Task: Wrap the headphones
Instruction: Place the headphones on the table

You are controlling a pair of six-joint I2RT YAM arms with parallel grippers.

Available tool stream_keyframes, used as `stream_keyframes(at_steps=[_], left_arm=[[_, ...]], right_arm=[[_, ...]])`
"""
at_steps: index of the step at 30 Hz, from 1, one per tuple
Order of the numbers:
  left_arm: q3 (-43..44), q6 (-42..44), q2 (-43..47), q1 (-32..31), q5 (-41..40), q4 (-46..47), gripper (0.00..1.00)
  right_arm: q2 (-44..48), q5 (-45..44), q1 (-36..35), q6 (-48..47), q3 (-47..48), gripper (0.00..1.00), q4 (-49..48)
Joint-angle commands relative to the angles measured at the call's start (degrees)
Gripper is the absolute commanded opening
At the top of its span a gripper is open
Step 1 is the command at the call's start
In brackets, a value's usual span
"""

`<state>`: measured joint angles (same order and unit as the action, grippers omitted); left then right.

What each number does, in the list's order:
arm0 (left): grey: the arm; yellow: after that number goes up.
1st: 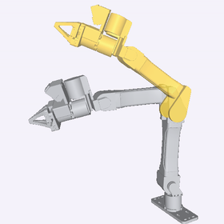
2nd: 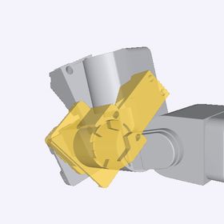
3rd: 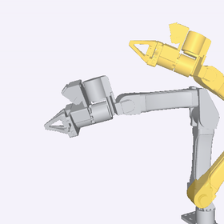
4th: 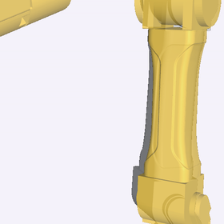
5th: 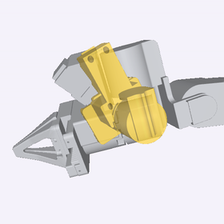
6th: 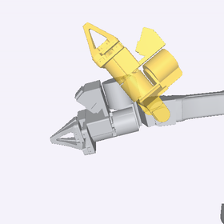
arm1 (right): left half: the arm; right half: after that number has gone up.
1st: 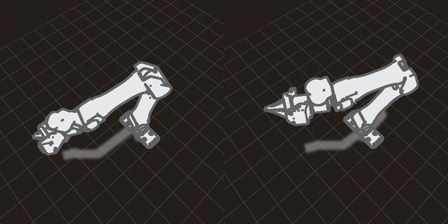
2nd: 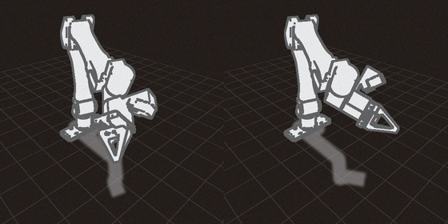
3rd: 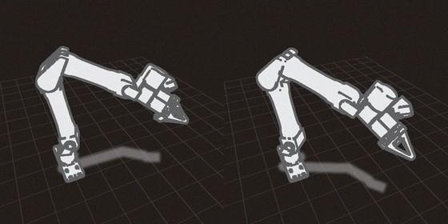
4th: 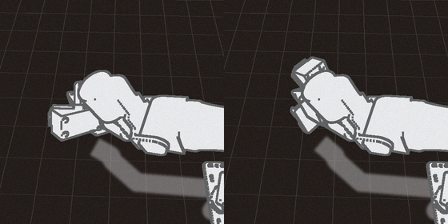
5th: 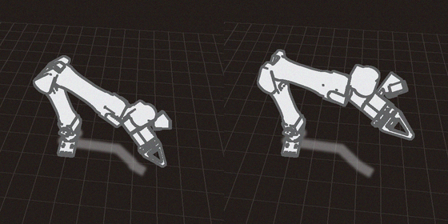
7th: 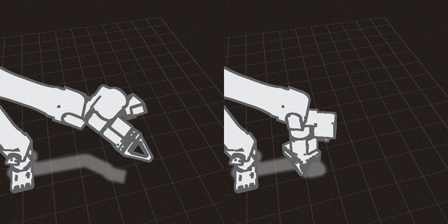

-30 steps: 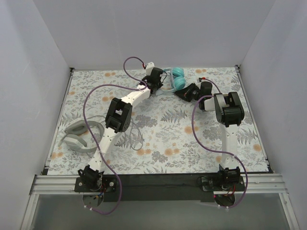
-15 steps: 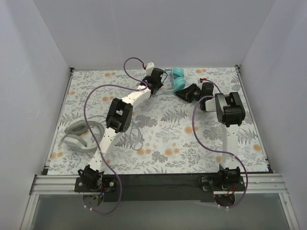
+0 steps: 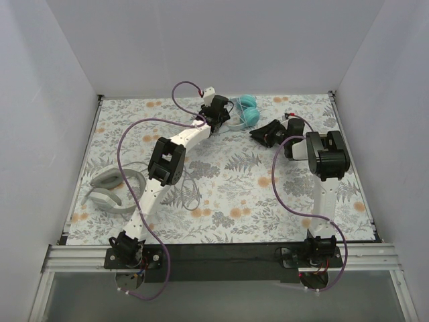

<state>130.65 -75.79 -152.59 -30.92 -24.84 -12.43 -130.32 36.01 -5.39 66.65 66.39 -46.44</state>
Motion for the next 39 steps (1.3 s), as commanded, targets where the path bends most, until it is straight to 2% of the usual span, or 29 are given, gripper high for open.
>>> stream_keyframes(at_steps=[1,5,11,19,39], left_arm=[[-2.0,-0.1,3.3,-0.1,-0.8,2.4,0.48],[-2.9,0.6,4.7,0.0,-0.6,3.6,0.53],[-5.4,0.9,7.5,0.9,-0.9,5.2,0.50],[-11.5,2.3,11.2,1.9,1.7,10.5,0.52],[-13.4,2.4,15.0,4.0,3.9,12.1,0.53]], right_arm=[[3.8,0.1,0.6,-1.6,-1.3,0.36,-1.5],[5.2,0.3,0.8,-2.2,-2.1,0.36,-1.5],[6.8,0.7,1.5,-3.0,-3.1,0.36,-1.4],[8.5,1.3,2.4,-5.1,-4.7,0.37,-1.4],[10.9,4.2,3.6,-6.9,-3.6,0.38,-1.2]])
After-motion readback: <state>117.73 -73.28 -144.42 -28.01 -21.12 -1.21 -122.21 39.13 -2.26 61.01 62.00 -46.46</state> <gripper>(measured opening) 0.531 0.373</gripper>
